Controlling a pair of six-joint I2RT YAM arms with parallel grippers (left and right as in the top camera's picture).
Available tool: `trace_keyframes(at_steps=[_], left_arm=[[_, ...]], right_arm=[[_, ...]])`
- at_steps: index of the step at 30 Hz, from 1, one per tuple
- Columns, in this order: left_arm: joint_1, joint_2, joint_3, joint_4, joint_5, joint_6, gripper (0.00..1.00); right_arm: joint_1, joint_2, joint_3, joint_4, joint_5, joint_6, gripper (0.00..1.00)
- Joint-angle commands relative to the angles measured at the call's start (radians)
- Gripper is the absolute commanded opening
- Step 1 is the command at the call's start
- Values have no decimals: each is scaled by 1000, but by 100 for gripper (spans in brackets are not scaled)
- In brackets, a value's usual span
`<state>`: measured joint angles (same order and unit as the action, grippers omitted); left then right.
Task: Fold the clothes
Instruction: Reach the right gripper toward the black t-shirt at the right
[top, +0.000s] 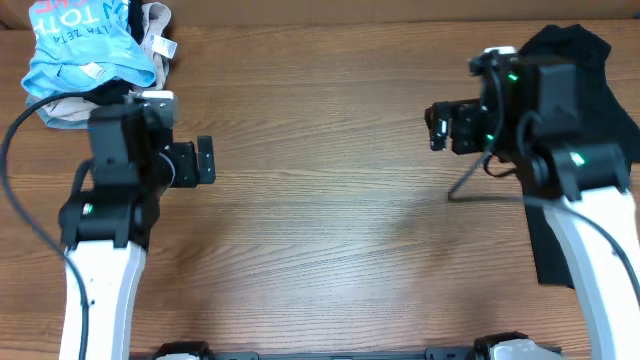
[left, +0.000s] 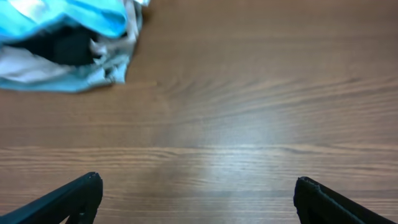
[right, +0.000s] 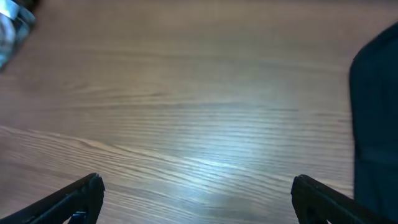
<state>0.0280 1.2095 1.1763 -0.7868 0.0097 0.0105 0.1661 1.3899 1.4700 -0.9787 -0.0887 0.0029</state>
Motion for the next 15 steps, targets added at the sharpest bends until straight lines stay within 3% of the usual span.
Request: trace_keyframes(at_steps=[1,6,10,15], left_arm=[[5,84,22,4,-10,19,100],[5,165,23,11,18,19,100],[4,155,26,8,52,-18,100],[4,146,26,28,88,-19,100]], right_arm=[[3,92,24,28,-4,-4,100],[-30,209,24,108,28,45,100],[-116,267,24,185,179,216,90],[-243,353,23,288,193,283,72]])
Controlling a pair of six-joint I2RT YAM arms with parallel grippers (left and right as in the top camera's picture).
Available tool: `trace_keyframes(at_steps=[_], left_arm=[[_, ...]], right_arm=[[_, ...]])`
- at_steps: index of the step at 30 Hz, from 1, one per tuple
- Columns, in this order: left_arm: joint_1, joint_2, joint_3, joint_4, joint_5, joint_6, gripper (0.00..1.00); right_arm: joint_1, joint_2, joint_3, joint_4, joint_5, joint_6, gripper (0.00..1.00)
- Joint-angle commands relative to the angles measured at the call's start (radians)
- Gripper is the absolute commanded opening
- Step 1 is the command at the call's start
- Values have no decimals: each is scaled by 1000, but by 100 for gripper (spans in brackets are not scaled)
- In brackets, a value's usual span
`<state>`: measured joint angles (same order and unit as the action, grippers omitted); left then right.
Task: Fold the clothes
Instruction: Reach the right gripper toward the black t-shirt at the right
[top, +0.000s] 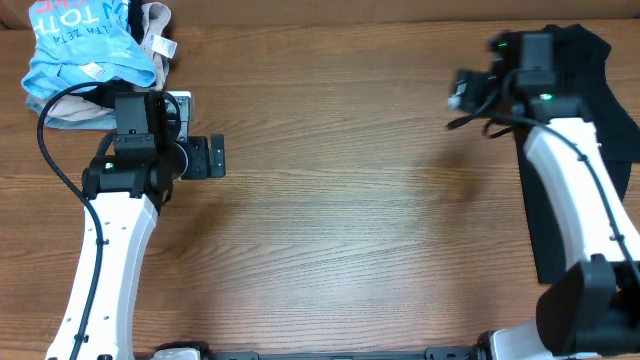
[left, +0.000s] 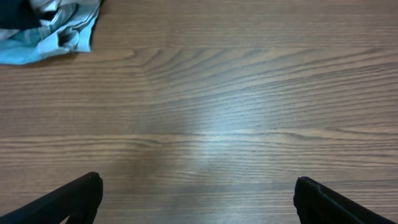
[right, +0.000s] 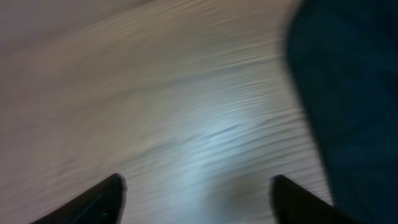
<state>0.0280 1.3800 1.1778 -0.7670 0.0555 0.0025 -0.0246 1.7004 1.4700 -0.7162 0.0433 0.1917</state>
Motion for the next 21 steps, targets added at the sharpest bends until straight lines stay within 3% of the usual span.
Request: trace_keyframes(at_steps=[1,11,21], left_arm=[[4,-24,25,9,48,-11,100],[4,-24,25,21,49,-33,100],[4,0,24,39,49,-34,100]], right_arm=[[-71,63,23,42,79,109,72],[-177,220,23,78,106,157,72],[-220,372,23,78,106,176,53]])
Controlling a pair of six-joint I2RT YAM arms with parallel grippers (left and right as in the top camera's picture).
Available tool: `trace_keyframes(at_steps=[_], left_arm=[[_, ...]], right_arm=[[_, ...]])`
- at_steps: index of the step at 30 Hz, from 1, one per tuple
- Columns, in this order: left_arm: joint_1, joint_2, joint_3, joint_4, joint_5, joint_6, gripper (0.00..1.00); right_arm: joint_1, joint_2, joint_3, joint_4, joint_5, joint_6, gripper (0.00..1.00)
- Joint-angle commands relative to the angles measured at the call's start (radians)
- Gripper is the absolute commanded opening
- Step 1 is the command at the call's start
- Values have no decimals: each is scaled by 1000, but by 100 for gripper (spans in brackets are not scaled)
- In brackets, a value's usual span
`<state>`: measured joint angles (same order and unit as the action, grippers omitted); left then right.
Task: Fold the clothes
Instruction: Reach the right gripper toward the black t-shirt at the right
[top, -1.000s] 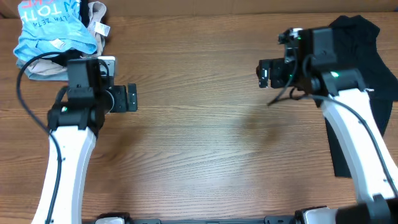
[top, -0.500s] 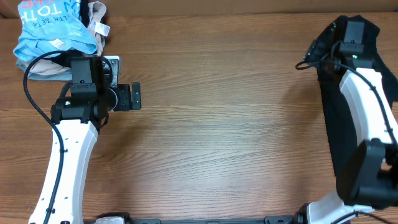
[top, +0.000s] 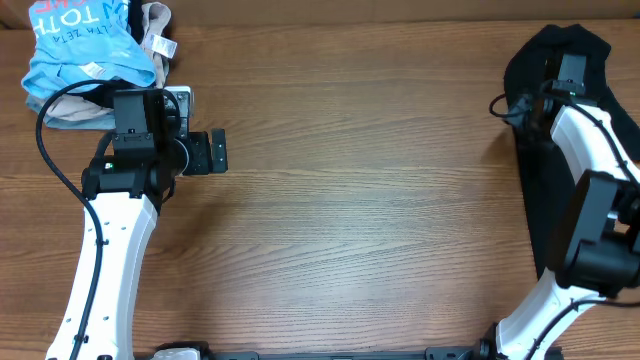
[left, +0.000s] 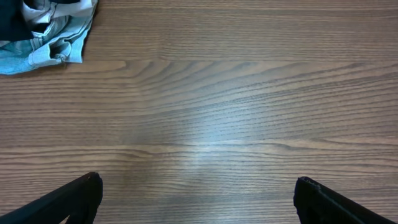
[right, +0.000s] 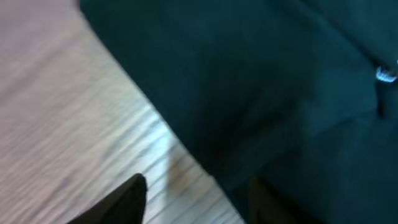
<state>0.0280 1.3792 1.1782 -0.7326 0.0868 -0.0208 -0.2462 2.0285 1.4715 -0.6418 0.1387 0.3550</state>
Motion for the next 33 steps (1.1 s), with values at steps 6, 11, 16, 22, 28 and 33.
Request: trace_keyframes(at_steps=[6,11,16,22,28,33], left_arm=[[4,20,24,3,18,-21,100],[4,29,24,1,18,-39,100],[4,39,24,2,18,-40,100],[4,39,24,5,18,-40,100],[4,39,24,7,18,-40,100],[4,39,24,12,18,-39,100]], right_arm=[[2,83,22,41,18,14,45],[0,95,21,51,50,13,43],[-7,110,21,48,71,13,42],[-9,112,21,47,71,13,27],[-9,112,21,46,70,13,4],[-9,95,23,42,66,13,4]])
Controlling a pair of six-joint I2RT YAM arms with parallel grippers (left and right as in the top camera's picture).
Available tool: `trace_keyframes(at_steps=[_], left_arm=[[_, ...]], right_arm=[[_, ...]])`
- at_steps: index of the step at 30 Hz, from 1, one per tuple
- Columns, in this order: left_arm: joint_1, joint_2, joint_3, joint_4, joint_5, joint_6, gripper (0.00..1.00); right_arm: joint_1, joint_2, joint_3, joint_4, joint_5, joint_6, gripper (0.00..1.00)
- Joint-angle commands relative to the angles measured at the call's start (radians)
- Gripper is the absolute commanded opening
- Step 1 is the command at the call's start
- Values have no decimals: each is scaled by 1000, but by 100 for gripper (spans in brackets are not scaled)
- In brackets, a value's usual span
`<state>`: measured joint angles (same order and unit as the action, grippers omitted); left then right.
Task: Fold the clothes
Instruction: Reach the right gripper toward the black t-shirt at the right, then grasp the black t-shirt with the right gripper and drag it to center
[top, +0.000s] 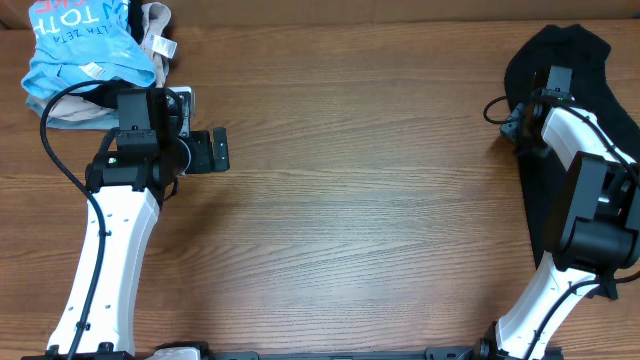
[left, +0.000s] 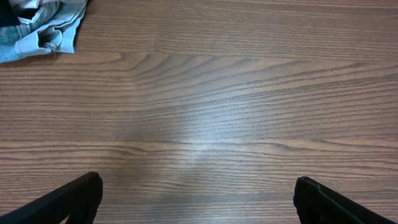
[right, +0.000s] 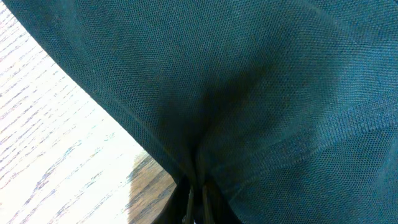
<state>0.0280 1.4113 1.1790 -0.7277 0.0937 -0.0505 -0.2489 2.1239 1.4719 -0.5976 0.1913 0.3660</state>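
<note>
A black garment (top: 572, 62) lies at the table's right side, running from the far edge down toward the front. My right gripper (top: 516, 128) sits at its left edge. In the right wrist view the dark fabric (right: 267, 93) fills most of the frame, and the right gripper (right: 196, 198) is shut, pinching a fold of its edge. A pile of clothes, light blue on top (top: 85, 50), lies at the far left corner. My left gripper (top: 214, 152) hovers open to the right of that pile, with only bare wood between its fingers (left: 74, 198).
The wooden table (top: 350, 200) stretches between the two arms. A corner of the light blue cloth (left: 37, 28) shows at the upper left of the left wrist view. The black garment's lower part (top: 555, 230) runs under the right arm.
My right gripper, then open over the black garment's left edge, is now lower and shut on that edge. The left gripper has barely shifted and remains open.
My right gripper was first open over bare wood left of the black garment, then farther back and right near it, then open at its edge, and now shut on it. The left gripper moved slightly away from the pile and stayed open.
</note>
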Motion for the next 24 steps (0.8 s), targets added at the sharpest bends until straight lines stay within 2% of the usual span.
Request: trace_keyframes(at_steps=[1,6,15,20,24], left_arm=[[4,7,23,9,8,-9,100],[5,7,29,49,7,-9,100],[7,7,110,88,-47,-1,100],[26,7,138,85,-82,2,100],[63,7,141,85,-81,2,100]], right_arm=[[-6,-9,23,-5,13,2,4],[-6,-99,32,-36,-37,1,4],[34,-296,165,-254,-407,-3,4],[158,-328,182,-346,-517,-2,4],[332,-328,177,-379,-531,-1,4]])
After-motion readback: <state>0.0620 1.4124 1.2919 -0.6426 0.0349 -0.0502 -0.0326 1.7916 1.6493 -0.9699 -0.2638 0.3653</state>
